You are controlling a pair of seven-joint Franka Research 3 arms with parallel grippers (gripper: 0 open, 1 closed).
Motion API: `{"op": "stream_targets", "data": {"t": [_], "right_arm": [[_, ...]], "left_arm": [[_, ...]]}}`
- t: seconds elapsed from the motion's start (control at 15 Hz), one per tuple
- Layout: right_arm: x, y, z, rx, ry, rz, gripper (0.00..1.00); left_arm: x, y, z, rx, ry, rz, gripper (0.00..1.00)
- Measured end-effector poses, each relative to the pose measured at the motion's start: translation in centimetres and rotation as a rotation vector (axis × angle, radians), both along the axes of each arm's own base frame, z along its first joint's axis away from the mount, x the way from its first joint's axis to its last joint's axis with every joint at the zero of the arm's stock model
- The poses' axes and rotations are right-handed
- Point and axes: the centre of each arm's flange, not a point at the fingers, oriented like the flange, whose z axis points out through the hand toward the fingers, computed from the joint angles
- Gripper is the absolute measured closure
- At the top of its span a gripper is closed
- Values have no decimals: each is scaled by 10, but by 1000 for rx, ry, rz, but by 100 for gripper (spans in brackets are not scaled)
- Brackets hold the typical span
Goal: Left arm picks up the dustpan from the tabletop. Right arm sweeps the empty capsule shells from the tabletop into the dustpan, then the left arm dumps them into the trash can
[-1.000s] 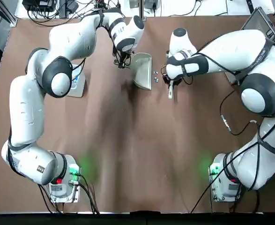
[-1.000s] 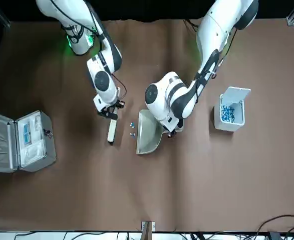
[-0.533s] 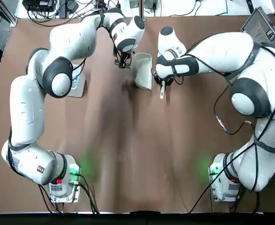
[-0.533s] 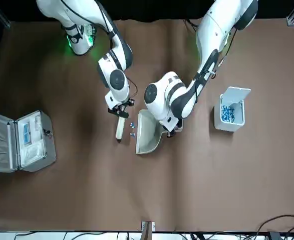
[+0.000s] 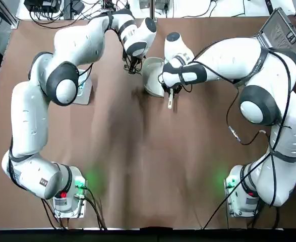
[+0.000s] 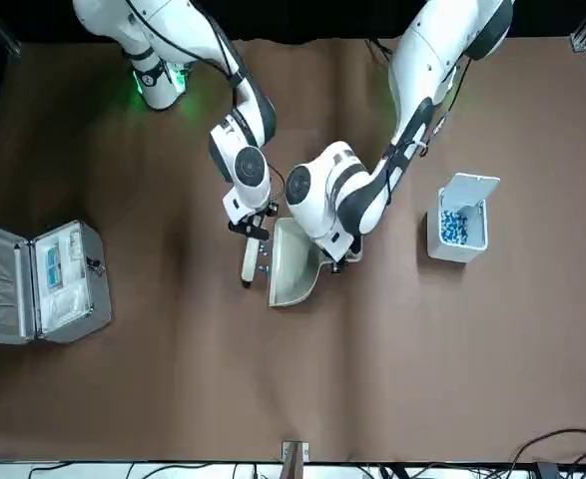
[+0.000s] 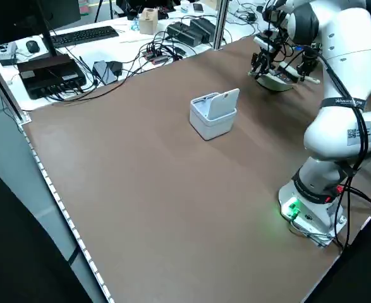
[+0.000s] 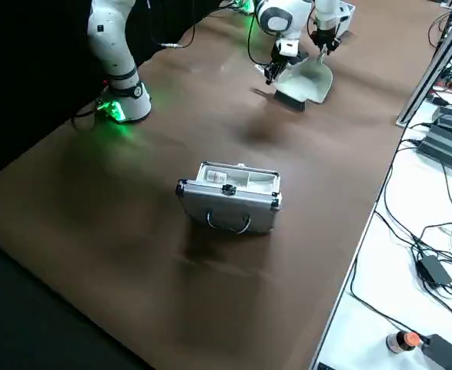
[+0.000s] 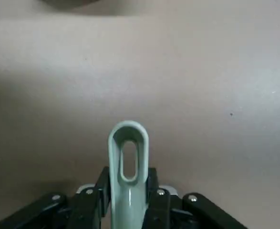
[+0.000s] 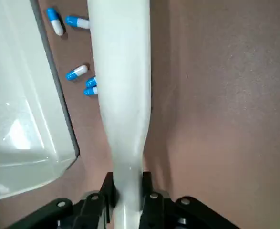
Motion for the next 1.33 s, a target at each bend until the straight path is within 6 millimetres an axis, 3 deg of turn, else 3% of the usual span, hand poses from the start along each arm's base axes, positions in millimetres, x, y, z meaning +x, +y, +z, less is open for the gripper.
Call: {"op": "stream_targets", "data": {"t": [1.33], "right_arm": [[4,36,7,36,-36,32,74]], "left_arm": [[0,-1,1,-2,-1,-2,67]]}}
